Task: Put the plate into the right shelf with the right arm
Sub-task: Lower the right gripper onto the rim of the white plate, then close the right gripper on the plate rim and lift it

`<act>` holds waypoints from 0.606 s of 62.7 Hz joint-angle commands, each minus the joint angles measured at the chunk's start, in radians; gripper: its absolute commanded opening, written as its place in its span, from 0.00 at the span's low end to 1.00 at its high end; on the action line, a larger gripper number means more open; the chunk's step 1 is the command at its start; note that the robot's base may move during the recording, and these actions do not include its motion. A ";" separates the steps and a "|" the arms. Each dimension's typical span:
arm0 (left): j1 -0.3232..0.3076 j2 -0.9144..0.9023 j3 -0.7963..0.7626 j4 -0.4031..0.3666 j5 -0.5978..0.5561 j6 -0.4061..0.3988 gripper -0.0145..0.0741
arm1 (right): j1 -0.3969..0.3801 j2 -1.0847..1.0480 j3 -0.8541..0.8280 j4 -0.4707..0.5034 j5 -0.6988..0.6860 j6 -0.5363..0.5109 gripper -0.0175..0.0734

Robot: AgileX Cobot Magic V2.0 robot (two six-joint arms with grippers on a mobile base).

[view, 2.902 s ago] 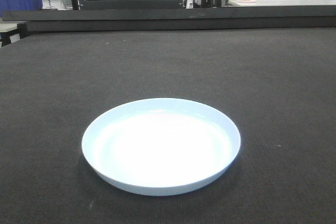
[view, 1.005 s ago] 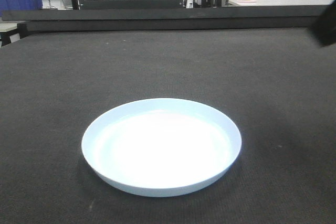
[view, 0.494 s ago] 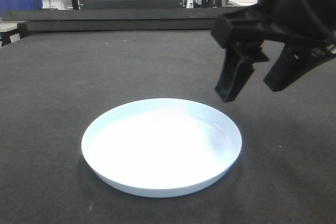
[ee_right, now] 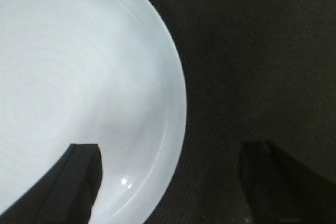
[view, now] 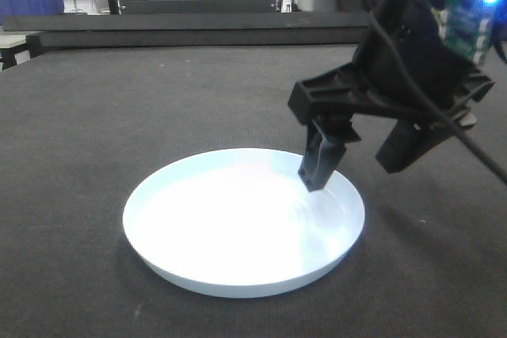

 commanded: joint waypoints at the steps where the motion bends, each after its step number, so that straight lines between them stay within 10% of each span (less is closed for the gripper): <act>1: 0.001 -0.006 0.010 -0.006 -0.086 -0.003 0.11 | 0.000 -0.016 -0.034 0.007 -0.057 0.000 0.88; 18: 0.001 -0.006 0.010 -0.006 -0.086 -0.003 0.11 | 0.000 0.018 -0.034 0.034 -0.095 0.000 0.86; 38: 0.001 -0.006 0.010 -0.006 -0.086 -0.003 0.11 | 0.000 0.022 -0.034 0.034 -0.099 0.000 0.53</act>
